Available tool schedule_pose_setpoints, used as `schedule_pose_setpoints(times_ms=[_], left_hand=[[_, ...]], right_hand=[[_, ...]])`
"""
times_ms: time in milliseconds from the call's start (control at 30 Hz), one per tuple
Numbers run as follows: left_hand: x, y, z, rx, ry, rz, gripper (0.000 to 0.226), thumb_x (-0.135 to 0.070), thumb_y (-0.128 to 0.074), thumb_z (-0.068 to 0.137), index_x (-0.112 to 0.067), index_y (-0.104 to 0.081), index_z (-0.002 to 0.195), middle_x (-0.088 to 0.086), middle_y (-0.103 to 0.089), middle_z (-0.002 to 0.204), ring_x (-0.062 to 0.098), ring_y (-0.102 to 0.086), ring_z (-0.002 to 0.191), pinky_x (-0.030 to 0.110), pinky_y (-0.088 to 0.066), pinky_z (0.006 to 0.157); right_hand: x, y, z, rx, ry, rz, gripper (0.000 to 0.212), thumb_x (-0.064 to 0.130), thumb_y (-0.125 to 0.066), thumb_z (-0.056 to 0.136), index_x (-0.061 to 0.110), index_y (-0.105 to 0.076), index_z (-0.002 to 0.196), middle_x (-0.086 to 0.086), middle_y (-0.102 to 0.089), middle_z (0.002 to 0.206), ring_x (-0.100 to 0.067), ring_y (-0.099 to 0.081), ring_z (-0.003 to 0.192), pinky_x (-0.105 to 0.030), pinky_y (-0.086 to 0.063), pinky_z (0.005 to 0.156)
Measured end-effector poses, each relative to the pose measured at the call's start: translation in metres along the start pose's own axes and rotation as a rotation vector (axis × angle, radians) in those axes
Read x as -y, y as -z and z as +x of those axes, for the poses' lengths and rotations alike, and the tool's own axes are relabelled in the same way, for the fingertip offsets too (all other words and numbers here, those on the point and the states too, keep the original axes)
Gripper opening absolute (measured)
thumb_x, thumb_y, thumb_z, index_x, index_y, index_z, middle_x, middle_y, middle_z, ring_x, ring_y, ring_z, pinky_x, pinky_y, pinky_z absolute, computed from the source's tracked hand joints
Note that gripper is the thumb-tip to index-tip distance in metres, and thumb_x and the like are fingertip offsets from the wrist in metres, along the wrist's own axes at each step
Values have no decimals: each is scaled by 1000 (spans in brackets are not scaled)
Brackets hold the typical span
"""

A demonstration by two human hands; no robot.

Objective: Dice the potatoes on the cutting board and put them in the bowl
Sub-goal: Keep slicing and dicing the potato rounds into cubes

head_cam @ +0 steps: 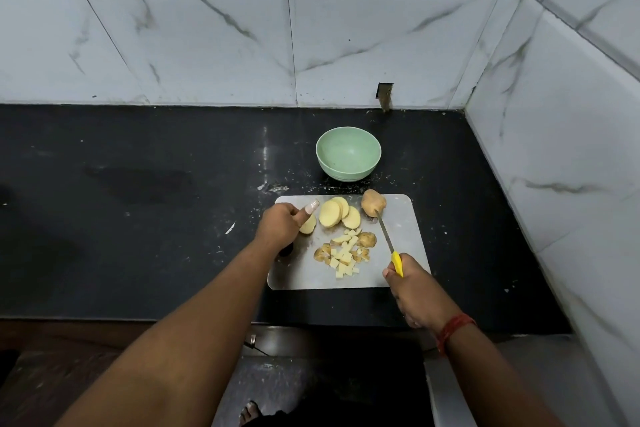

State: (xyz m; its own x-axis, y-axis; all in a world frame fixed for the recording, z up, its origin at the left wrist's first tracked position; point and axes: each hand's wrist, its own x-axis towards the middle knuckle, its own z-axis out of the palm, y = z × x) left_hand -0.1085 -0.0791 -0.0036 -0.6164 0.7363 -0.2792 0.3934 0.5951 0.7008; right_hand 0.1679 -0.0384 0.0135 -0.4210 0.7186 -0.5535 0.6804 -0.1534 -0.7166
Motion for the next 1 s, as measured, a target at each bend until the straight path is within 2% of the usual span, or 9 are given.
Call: schedule_pose_setpoints(times_ms=[67,100,167,267,333,567,700,833,1000], left_hand=[[2,-4,1,-36,-18,32,59,-68,-56,91,-16,-52,64,7,-57,70,21,-50,67,34,-42,64],[3,-6,1,-69,-37,48,55,-67,-57,91,-17,-57,69,11,-60,82,21,-52,73,34,-44,68],[3,-11,-3,-135,-115,112,49,-64,-61,91,-16,-69,91,8,-55,105,22,-55,91,35,-47,80],[-5,-25,-16,-127,-314,233,40,-51,-69,91,-17,-69,113,3,-51,113,23,-55,103,33,-45,80],[-15,-38,-25,-98,-423,265,46,-55,-68,90,-18,-67,119,2,-52,116,20,-52,107,36,-47,82],[-44,-73,-40,49,-899,530,39,-38,-73,88,-12,-67,118,12,-54,119,31,-53,104,46,-47,86],[-59,-90,-38,162,-1108,612,41,-35,-73,90,-10,-67,122,18,-54,127,36,-56,109,45,-49,85],[-58,-104,-33,199,-1202,676,47,-21,-75,88,-12,-63,132,20,-54,139,40,-55,120,49,-45,104],[-33,-106,-41,104,-1262,660,43,-33,-74,89,-9,-64,124,16,-59,130,32,-57,118,49,-37,114]], right_hand=[[-1,0,2,-8,12,-17,16,39,-45,98,24,-45,92,-5,-46,73,-13,-38,50,-25,-31,41],[-2,1,4,-13,13,-28,16,40,-45,98,25,-45,92,-5,-47,74,-13,-39,51,-26,-32,43],[-4,3,6,-19,0,-46,15,42,-45,98,27,-46,95,-5,-49,76,-14,-42,54,-28,-34,46],[-6,4,8,-26,-21,-24,14,42,-46,98,28,-46,96,-6,-49,76,-14,-42,53,-28,-34,44],[-5,4,7,-47,-25,19,16,40,-45,99,25,-46,96,-6,-47,74,-13,-39,49,-25,-32,40],[-8,21,-2,-246,-85,380,14,33,-43,102,19,-46,100,-7,-40,69,-12,-33,44,-21,-29,38],[-20,29,-1,-375,-61,413,12,33,-44,100,24,-46,92,-8,-44,72,-15,-36,50,-22,-32,41],[-26,32,-4,-386,-69,370,11,36,-45,100,26,-45,93,-8,-45,72,-15,-38,51,-24,-32,43],[-31,29,-12,-294,-70,337,9,32,-44,100,23,-45,99,-6,-42,68,-13,-36,44,-23,-30,39]])
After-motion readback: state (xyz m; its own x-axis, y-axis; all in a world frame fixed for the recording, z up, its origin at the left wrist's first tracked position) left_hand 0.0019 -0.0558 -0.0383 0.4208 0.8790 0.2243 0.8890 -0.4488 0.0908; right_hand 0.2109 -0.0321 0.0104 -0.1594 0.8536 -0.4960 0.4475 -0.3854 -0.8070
